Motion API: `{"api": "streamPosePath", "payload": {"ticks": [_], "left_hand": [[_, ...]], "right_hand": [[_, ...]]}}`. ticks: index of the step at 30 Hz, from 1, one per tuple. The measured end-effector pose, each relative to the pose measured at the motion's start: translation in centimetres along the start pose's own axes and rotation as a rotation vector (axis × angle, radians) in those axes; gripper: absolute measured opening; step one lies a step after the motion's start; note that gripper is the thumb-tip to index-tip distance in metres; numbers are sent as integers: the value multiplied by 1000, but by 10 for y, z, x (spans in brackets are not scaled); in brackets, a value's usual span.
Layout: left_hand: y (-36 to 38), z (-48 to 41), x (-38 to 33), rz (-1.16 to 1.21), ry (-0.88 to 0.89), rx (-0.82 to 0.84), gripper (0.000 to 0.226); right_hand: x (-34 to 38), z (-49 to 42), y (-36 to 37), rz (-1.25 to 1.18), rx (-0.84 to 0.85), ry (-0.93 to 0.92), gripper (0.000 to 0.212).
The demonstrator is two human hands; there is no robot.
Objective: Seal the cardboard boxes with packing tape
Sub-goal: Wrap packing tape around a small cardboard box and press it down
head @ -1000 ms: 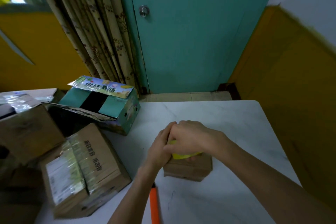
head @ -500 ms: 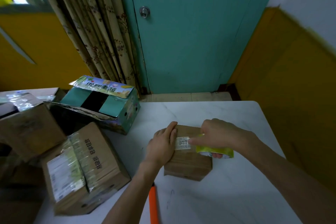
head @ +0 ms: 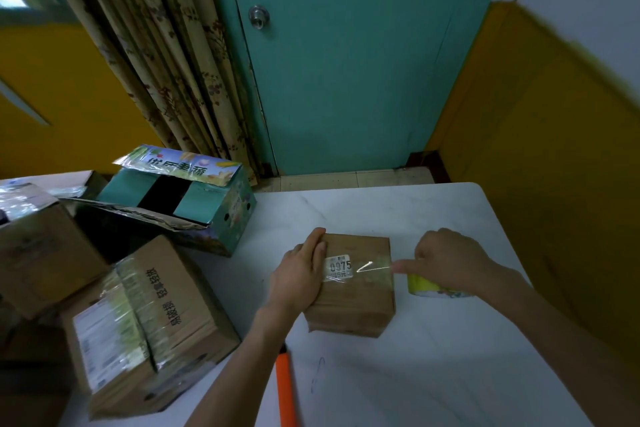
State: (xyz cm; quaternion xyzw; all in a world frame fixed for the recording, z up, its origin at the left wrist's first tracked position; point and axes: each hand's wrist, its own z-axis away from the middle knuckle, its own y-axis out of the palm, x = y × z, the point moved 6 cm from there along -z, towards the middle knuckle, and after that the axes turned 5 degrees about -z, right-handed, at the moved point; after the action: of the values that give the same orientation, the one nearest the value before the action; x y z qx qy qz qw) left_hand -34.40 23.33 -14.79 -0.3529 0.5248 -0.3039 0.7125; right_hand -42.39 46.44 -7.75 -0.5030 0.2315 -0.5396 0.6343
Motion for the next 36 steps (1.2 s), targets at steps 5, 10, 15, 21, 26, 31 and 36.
{"api": "streamPosePath", "payload": {"ticks": [5,10,15,21,26,31,36], "left_hand": [[0,0,0,-10,-16,6,47],[1,1,-3,-1,-23,8,46],[-7,0,-23,-276,-112,9,50],[29,4,-83,-446,131,3,70],[29,-2,-80,-488,70,14,74],[41,1,-99,-465,170,-1,66],[38,-2,-91,-441,165,-10,61]], "right_hand": [[-3,-5,1,2,-21,6,68],[-26,-11,43,-276,77,120,69],[-30,-12,53,-381,86,106,68],[-33,-11,62,-385,56,97,64],[-31,-8,68,-468,9,76,62],[-34,-2,67,-533,5,52,62],[-25,5,78,-712,108,75,53]]}}
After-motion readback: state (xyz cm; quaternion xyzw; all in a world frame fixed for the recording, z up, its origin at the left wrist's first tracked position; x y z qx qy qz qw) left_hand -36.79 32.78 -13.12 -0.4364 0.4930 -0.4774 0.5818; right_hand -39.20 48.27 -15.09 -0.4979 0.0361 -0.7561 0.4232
